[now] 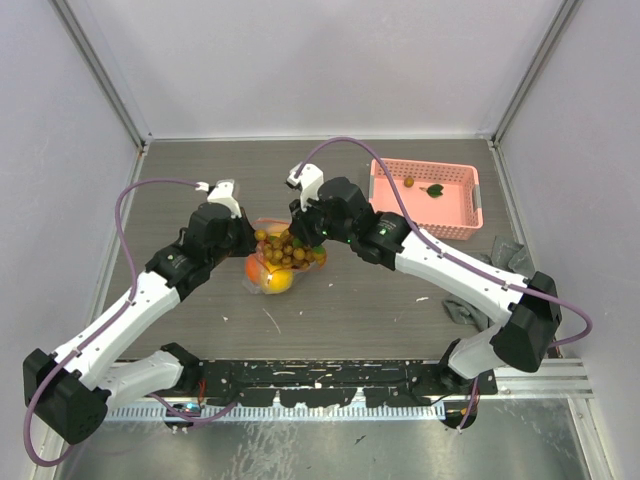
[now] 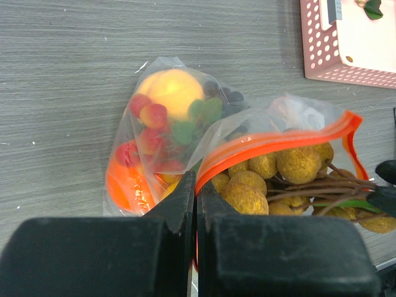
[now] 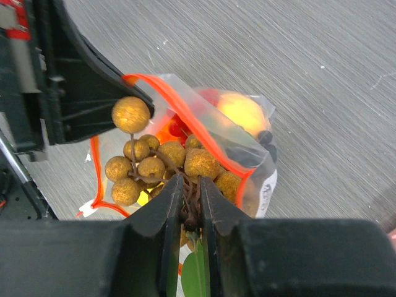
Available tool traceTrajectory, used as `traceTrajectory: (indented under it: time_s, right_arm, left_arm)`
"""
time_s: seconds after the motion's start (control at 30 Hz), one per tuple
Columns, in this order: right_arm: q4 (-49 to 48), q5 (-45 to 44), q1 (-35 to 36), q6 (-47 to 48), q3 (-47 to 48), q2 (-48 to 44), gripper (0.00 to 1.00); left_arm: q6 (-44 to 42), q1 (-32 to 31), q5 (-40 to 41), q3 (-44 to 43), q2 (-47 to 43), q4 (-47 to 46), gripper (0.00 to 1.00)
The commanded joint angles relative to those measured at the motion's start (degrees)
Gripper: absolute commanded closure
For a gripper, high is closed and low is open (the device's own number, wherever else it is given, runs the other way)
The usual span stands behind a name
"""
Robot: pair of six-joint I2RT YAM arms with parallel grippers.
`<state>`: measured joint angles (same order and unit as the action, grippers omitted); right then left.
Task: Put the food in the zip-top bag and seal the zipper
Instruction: Place the fake fruit in the zipper food storage bag.
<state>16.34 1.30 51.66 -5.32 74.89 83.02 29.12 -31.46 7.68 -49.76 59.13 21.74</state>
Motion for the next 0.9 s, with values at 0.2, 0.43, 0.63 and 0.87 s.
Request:
traceTrajectory:
  time_s: [0.2,0.43,0.63,0.87]
  right_arm:
    - [-10.5,4.1,1.3,-2.4,3.4,1.6,1.00]
    - [-11.2,-6.4,2.5,0.6,2.6,4.3,1.00]
    - [-15.7,-17.6,2.5,1.1,-0.6,3.8,1.00]
    - [-21.9,-18.6,2.6,-2.3,-2.6,2.5,1.00]
  left_arm:
    - [0.6,0.3,-3.1,-3.5,1.6,-1.6,1.00]
    - [0.9,0.3,-4.2,-3.8,0.4,-1.2,1.00]
    - [0.7,0.2,-4.0,-3.9,-0.6,-0.4,1.00]
    - [0.6,0.3,-7.2,-4.9,0.6,0.0,1.00]
